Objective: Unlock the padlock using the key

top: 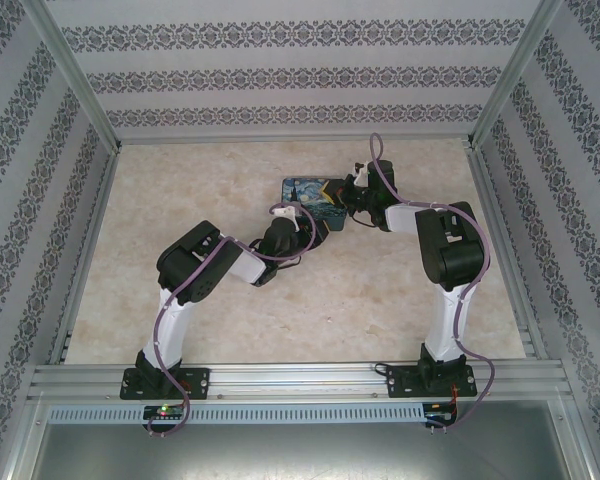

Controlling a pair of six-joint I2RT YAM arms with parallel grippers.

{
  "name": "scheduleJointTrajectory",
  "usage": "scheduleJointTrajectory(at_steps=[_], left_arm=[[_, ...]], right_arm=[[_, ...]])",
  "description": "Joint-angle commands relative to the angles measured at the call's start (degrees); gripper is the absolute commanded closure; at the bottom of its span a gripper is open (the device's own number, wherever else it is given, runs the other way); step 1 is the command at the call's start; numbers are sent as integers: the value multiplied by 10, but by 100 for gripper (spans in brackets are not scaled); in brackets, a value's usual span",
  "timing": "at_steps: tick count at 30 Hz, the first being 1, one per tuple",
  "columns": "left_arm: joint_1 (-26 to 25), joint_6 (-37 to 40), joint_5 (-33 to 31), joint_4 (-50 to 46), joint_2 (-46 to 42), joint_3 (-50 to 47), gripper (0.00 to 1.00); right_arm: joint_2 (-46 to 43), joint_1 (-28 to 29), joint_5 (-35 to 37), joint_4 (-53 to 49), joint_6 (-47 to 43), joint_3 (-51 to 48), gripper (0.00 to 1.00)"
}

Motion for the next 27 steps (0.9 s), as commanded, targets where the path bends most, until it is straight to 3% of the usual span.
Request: scheduleJointTrajectory(at_steps=[1,20,27], left_arm=[[-5,7,-24,-66,-5,7,62],[-4,8,-32,-67,6,14,83],[-1,5,-27,-67,4,13,95]], right_arm=[[30,19,-3,-45,-10,-9,100],[32,19,-4,-45,-10,-12,100],[23,18,-8,-46,-8,-8,100]])
